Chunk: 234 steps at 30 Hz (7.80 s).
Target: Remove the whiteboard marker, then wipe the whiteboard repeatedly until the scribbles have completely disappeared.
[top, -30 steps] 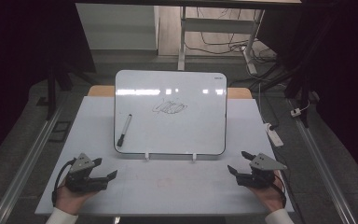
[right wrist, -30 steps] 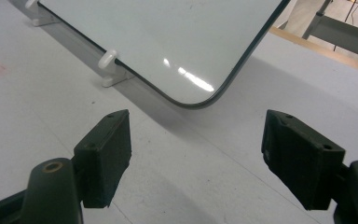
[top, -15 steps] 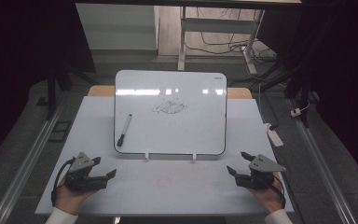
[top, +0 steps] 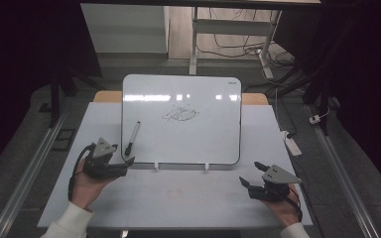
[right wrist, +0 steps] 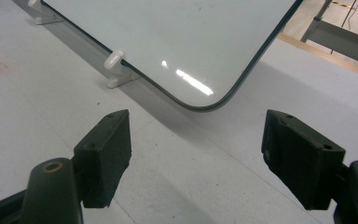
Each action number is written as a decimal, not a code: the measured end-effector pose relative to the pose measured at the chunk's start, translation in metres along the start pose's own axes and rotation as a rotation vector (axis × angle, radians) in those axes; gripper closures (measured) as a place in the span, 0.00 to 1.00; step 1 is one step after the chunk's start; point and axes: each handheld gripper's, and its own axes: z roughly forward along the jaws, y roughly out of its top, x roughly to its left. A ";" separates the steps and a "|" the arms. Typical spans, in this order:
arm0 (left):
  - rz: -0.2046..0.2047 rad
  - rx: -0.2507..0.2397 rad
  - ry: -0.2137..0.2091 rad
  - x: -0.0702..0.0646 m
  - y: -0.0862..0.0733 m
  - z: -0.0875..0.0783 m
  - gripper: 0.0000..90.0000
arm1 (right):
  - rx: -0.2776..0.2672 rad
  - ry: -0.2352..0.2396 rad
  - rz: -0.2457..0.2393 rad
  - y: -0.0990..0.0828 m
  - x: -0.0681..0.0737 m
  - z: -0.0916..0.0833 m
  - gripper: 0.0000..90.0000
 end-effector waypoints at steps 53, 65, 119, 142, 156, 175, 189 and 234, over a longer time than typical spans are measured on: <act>0.187 0.049 0.218 -0.002 0.069 0.063 0.91 | -0.005 -0.040 -0.013 0.002 0.007 0.004 0.28; 0.100 -0.179 -0.136 -0.024 0.086 0.019 0.91 | -0.070 0.060 0.046 0.024 0.022 0.012 0.31; 0.131 -0.198 -0.289 -0.094 0.069 0.024 0.43 | 0.005 0.308 0.314 0.101 0.072 0.094 0.86; -0.055 0.037 -0.196 -0.011 -0.063 -0.005 0.24 | -0.242 0.102 0.220 0.132 0.014 0.094 0.86; -0.071 0.038 -0.165 -0.003 -0.072 -0.004 0.23 | -0.235 0.026 0.144 0.190 0.008 0.168 0.86; -0.075 0.042 -0.160 -0.001 -0.074 -0.002 0.24 | -0.166 0.151 0.001 0.208 0.051 0.215 0.86; -0.082 0.036 -0.166 -0.001 -0.074 -0.004 0.24 | -0.230 0.043 0.130 0.204 0.032 0.206 0.86; -0.095 0.038 -0.173 0.000 -0.074 0.000 0.25 | -0.141 0.124 -0.077 0.181 0.079 0.205 0.86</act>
